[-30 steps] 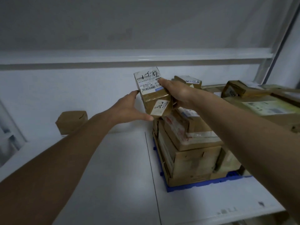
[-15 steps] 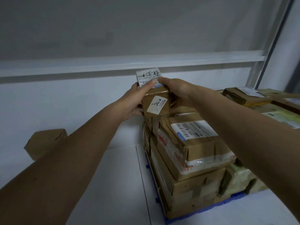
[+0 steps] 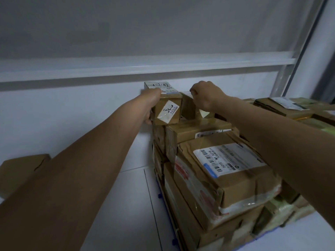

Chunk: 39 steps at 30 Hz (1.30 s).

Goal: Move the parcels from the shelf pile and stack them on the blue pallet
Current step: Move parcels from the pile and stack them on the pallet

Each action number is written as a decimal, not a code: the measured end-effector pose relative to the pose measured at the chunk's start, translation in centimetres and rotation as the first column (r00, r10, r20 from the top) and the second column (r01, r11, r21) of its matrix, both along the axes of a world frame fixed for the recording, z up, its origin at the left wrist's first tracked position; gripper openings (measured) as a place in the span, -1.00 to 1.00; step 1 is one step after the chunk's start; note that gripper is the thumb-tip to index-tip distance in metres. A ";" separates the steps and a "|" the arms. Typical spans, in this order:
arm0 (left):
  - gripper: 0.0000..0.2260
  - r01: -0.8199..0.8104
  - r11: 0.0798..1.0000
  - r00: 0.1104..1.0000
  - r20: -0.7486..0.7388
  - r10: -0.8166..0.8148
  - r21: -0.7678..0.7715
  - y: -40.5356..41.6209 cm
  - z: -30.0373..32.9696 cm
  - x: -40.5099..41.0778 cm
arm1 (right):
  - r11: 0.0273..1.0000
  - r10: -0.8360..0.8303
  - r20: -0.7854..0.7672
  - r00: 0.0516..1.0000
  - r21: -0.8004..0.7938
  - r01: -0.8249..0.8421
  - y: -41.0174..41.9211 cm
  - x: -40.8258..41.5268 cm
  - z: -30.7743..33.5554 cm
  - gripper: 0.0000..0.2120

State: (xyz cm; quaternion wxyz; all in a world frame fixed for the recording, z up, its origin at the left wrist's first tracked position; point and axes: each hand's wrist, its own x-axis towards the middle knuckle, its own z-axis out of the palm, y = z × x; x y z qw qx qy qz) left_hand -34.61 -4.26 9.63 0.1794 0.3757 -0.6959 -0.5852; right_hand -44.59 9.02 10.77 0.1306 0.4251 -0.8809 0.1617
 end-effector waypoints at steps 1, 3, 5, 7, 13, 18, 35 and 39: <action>-0.79 -0.009 1.000 1.000 0.015 0.009 -0.013 -0.1 0.0 -0.4 | 0.999 -0.007 -0.020 1.000 0.047 0.008 -0.2 -0.5 -0.3 -0.64; -0.76 -0.010 1.000 0.999 0.038 0.011 -0.018 -0.2 0.0 -1.4 | 0.992 -0.030 -0.026 0.999 0.125 0.033 -0.7 -1.7 -1.1 -0.64; -0.74 -0.002 1.000 0.999 0.054 0.003 -0.021 -0.2 -0.2 -2.2 | 0.981 -0.059 -0.004 0.998 0.187 0.059 -1.4 -3.0 -1.9 -0.61; -0.72 0.001 0.999 0.998 0.070 0.002 -0.036 -0.4 -0.3 -3.0 | 0.976 -0.082 0.030 0.996 0.205 0.074 -2.0 -4.4 -2.4 -0.55; -0.71 0.031 0.998 0.996 0.083 -0.027 -0.047 -1.2 -0.7 -4.4 | 0.970 -0.136 0.128 0.982 0.220 0.106 -2.8 -6.6 -2.8 -0.55; -0.71 0.025 1.000 0.995 0.101 -0.023 -0.016 -1.8 -0.9 -4.3 | 0.982 -0.160 0.114 0.980 0.119 0.147 -2.5 -7.1 -2.9 -0.54; -0.64 0.054 0.989 0.997 0.064 -0.045 -0.137 -0.1 -1.8 -5.5 | 0.964 -0.186 0.176 0.967 0.224 0.145 0.2 -6.0 -1.6 -0.44; -0.53 0.055 0.985 0.990 0.134 -0.033 -0.163 0.8 -2.3 -5.5 | 0.950 -0.205 0.195 0.959 0.274 0.147 0.6 -5.6 -1.1 -0.38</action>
